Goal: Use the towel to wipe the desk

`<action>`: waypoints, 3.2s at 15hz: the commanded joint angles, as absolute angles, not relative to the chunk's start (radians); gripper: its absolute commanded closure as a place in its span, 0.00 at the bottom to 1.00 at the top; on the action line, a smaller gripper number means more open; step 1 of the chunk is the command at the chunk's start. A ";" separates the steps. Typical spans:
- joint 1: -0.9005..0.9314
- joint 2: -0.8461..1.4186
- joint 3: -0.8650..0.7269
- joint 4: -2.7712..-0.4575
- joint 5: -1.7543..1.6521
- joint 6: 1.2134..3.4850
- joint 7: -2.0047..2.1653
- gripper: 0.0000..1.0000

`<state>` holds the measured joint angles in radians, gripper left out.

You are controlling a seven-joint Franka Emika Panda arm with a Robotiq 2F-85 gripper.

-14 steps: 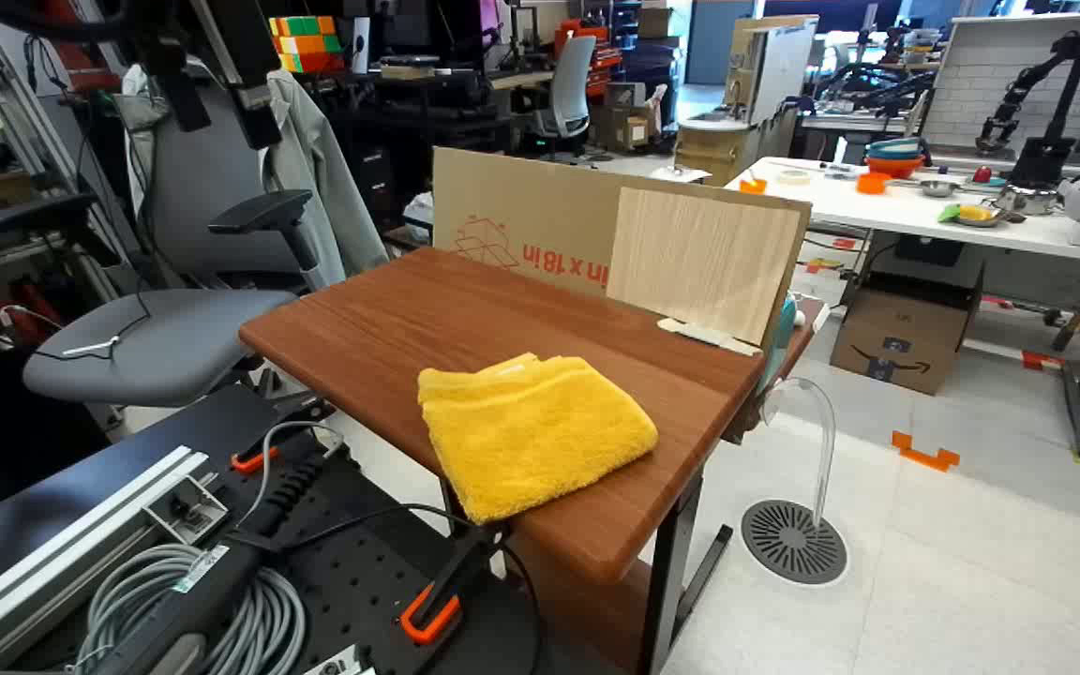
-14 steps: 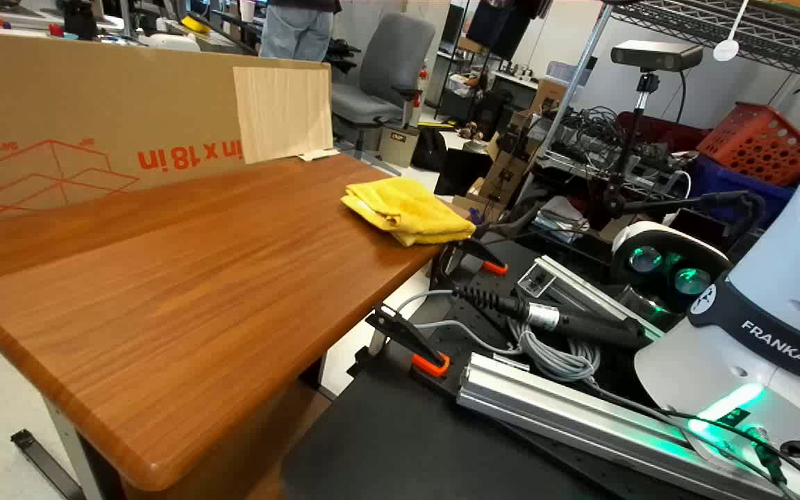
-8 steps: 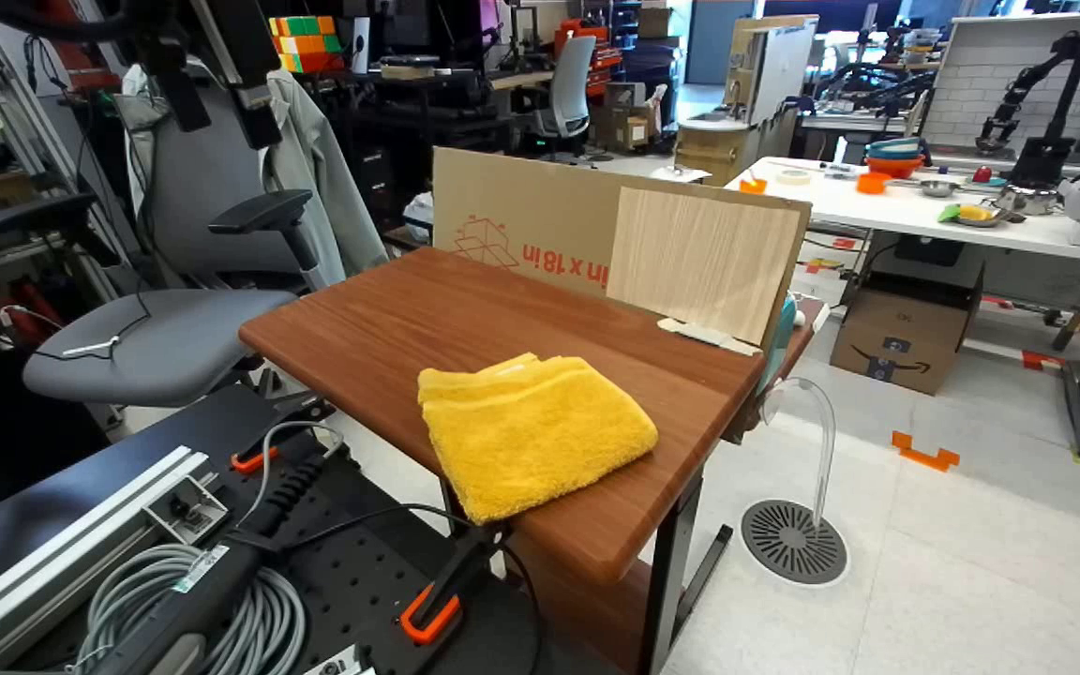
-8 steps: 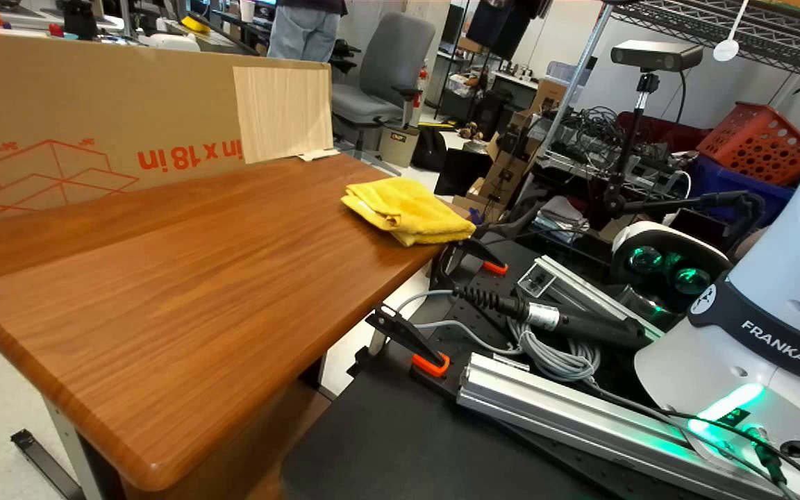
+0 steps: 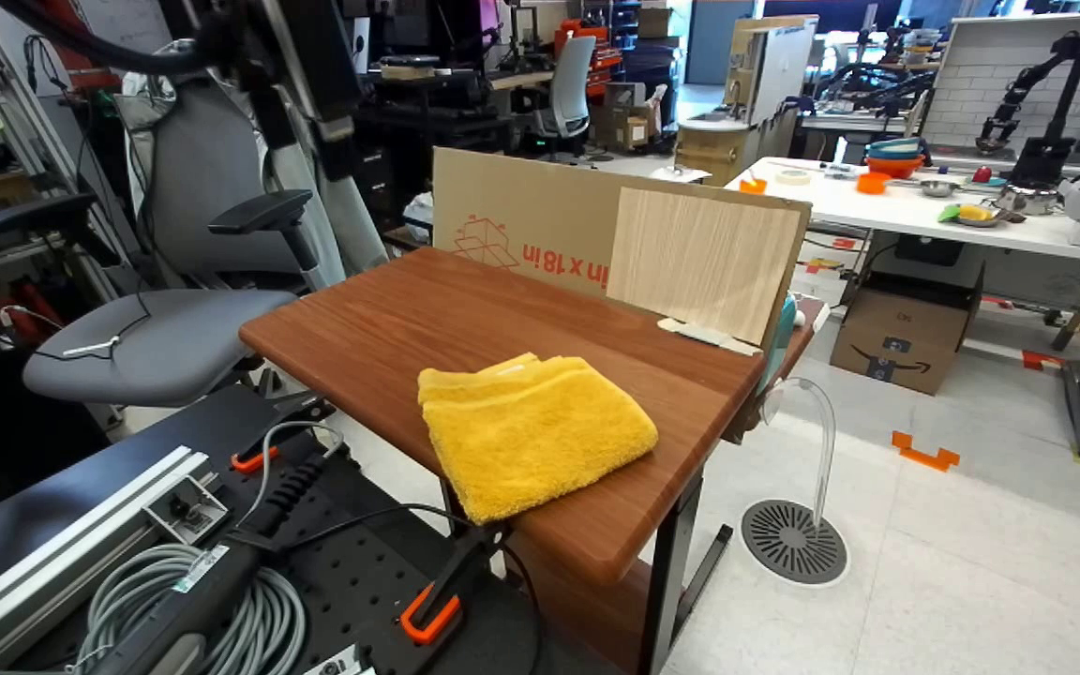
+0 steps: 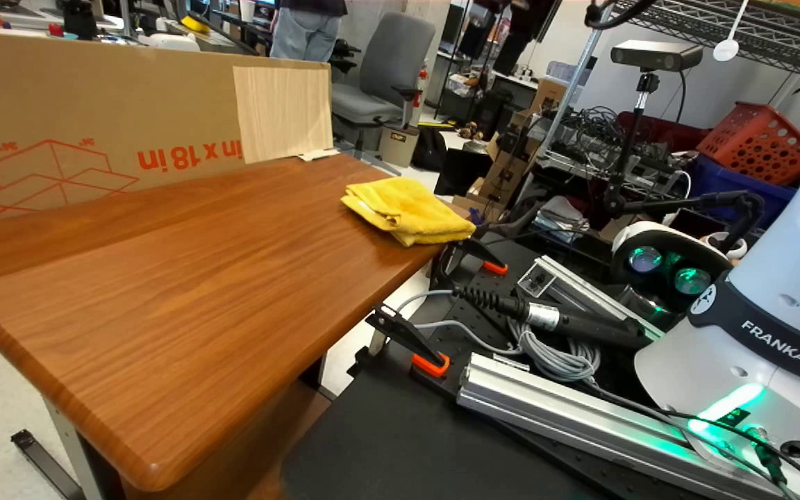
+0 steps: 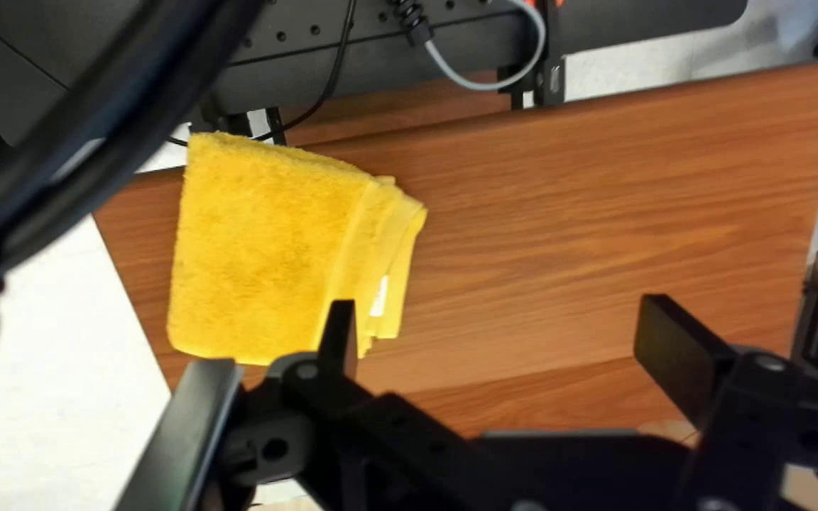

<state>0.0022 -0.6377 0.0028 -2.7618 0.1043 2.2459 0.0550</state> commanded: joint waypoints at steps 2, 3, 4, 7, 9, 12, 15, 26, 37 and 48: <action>-0.084 -0.374 -0.170 -2.694 0.177 2.432 0.000 0.00; -0.087 -0.309 -0.208 -2.668 0.213 2.462 -0.015 0.00; -0.083 -0.252 -0.242 -2.642 0.261 2.478 -0.027 0.00; -0.108 -0.268 -0.233 -2.666 0.282 2.467 -0.034 0.00; -0.111 -0.182 -0.240 -2.615 0.320 2.469 -0.047 0.00; -0.122 -0.165 -0.203 -2.625 0.226 2.510 0.023 0.00; -0.106 -0.118 -0.160 -2.629 0.166 2.548 0.095 0.00; -0.041 0.119 -0.062 -2.631 0.434 2.737 0.041 0.00; -0.109 0.275 -0.046 -2.619 0.417 2.778 0.031 0.00; -0.280 0.300 -0.051 -2.521 0.495 2.762 -0.049 0.00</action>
<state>-0.2593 0.2600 -0.0833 -2.5652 0.4367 2.7496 0.0006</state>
